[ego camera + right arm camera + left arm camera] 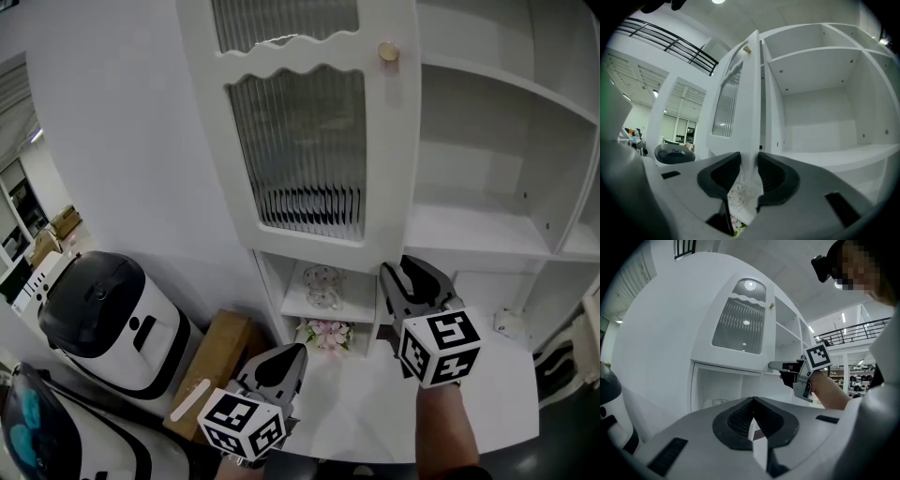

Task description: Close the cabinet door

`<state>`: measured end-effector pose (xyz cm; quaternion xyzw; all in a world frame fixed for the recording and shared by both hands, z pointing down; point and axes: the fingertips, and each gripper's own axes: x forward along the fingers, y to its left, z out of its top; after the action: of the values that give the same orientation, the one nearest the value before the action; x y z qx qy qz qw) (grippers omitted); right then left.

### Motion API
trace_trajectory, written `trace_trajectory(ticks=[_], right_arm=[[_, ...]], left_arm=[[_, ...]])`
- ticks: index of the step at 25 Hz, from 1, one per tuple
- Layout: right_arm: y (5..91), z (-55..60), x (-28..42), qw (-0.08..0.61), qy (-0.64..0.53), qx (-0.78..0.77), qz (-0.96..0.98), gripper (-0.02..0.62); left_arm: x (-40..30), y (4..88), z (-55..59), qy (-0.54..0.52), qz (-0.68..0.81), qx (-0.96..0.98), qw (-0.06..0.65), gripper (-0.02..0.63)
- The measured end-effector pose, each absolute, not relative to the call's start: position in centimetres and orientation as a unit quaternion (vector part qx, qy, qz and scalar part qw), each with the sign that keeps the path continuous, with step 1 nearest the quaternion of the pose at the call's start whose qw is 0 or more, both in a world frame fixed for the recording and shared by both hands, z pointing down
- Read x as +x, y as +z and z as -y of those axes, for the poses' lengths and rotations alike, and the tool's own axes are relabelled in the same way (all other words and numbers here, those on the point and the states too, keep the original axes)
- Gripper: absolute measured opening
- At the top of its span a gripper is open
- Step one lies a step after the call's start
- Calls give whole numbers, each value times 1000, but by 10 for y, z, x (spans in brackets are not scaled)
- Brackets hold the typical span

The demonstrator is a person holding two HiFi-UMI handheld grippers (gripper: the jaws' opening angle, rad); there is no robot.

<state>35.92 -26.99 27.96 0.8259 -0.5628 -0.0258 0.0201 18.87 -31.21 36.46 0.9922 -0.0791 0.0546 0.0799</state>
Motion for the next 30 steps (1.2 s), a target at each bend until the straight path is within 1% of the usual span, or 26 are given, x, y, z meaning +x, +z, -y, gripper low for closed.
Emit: trace_trajectory(ticks=[5, 10, 12, 26, 30], right_arm=[[280, 278, 376, 24, -22, 828, 560, 115], [279, 287, 389, 74, -49, 848, 523, 120], [279, 290, 393, 83, -54, 851, 515, 120], [278, 298, 392, 71, -47, 840, 535, 120], [281, 289, 391, 58, -37, 833, 549, 116]], left_arm=[[199, 366, 316, 59, 84, 992, 79, 3], [204, 364, 322, 61, 90, 991, 77, 3], [205, 364, 325, 61, 93, 991, 77, 3], [197, 356, 319, 61, 115, 989, 71, 3], [189, 352, 307, 59, 133, 987, 67, 3]])
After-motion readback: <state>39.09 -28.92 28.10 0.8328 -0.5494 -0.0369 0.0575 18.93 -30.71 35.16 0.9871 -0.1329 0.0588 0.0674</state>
